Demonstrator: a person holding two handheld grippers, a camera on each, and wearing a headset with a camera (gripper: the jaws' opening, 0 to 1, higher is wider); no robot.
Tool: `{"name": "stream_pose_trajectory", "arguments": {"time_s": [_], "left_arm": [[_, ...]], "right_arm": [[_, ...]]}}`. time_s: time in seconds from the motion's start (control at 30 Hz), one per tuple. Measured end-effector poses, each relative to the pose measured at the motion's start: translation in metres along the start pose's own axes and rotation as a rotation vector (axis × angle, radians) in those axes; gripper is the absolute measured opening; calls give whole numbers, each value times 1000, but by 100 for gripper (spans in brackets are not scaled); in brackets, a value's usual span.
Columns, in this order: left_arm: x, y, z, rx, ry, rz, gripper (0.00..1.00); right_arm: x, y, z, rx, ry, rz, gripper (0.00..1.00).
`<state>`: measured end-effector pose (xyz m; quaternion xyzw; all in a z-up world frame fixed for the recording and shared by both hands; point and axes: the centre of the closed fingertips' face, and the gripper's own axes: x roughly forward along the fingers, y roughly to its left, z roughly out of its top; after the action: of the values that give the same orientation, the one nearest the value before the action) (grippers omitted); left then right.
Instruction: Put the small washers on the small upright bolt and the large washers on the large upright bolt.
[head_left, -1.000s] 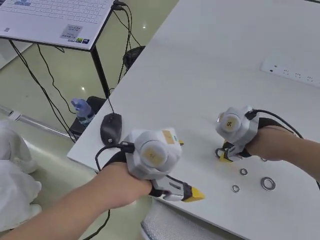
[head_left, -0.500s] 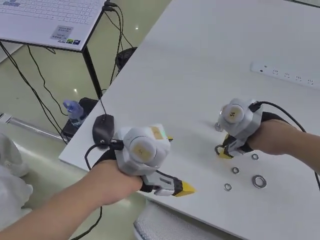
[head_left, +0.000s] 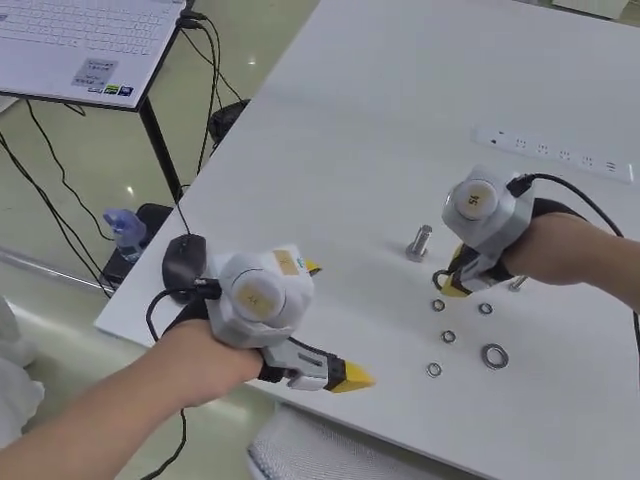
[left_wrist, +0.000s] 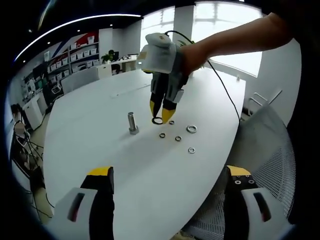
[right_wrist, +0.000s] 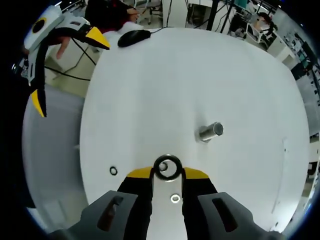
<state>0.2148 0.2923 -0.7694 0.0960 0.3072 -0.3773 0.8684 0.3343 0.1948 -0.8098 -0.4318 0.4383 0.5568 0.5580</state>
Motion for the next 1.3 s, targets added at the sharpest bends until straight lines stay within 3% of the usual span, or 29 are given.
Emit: {"name": "stream_pose_trajectory", "arguments": {"time_s": [0.3,0.43,0.7,0.83,1.3], "left_arm": [[2,5,-3,-4,9,14,94],[2,6,-5,-8,14,17,94],[3,9,-2,-13,5,27,94],[5,10,-2,6,18,30,94],[3,16,4,-6,-3,35,95]], "right_arm": [[-20,-24,5,24,-18,-27,21],[-23,-40,16,49,-59,-35,21],[-28,-59,33,22,-58,-59,21],[-19,-65,41,11,-57,-55,21],[2,-68,46,-11,-24,-40,21]]}}
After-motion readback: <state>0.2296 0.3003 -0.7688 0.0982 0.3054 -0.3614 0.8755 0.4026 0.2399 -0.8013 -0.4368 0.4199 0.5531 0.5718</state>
